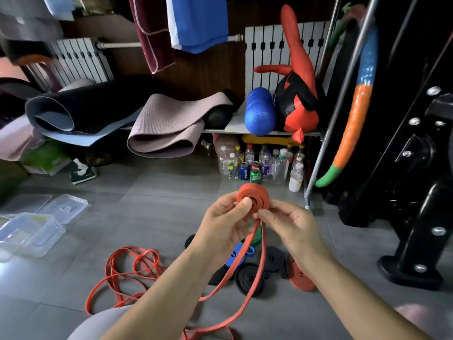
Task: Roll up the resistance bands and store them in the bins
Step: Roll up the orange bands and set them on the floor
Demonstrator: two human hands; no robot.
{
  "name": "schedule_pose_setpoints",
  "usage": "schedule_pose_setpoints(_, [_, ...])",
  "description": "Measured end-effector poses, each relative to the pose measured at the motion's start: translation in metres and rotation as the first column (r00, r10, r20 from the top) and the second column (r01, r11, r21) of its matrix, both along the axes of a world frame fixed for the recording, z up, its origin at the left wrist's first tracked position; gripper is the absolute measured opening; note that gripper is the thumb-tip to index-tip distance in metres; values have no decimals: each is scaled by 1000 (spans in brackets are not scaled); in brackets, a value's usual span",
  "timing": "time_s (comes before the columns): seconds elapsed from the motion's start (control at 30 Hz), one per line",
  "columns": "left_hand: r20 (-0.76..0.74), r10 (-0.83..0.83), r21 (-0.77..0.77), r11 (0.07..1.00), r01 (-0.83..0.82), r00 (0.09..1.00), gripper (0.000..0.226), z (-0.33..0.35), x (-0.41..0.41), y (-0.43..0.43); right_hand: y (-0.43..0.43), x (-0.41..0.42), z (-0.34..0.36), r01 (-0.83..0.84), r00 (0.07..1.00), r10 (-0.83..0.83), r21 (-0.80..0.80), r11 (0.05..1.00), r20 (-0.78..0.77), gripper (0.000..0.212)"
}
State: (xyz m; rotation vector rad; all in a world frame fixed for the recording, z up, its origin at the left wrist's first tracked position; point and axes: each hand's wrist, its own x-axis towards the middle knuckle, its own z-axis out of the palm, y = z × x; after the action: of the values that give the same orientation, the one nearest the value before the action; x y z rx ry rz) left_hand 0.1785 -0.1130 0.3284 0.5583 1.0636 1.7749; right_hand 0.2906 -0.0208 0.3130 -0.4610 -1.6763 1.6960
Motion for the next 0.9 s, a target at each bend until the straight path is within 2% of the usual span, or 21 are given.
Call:
schedule_pose_setpoints(0.1, [82, 29, -2, 1000, -29, 996, 20, -3, 1, 1, -2, -1, -2, 5, 1000, -6, 53, 999, 27, 24])
schedule_pose_setpoints(0.17, [123, 70, 8, 997, -71, 990, 16, -2, -2, 2, -1, -3, -1, 31, 999, -33, 38, 999, 37, 22])
schedule_pose_setpoints(0.3, [152, 121, -1, 993, -122, 981, 14, 1, -8, 3, 6, -3, 5, 80, 994, -85, 72, 994, 70, 29])
schedule_pose_setpoints(0.43, [275, 98, -34, 995, -92, 956, 16, -4, -3, 5, 0, -5, 6, 9, 997, -12, 36, 999, 76, 37])
schedule_pose_setpoints(0.7, [372, 62, -63, 997, -42, 926, 16, -10, 5, 5, -5, -3, -1, 59, 995, -59, 3, 998, 84, 33])
schedule_pose_setpoints(0.8, [306, 41, -125, 992, -3, 951, 16, -14, 6, 4, -5, -2, -6, 83, 989, -86, 26, 996, 118, 32])
schedule_pose_setpoints(0.9, [56, 24, -219, 976, -11, 998, 14, -9, 0, 4, -3, -1, -8, 110, 984, -114, 34, 993, 136, 28])
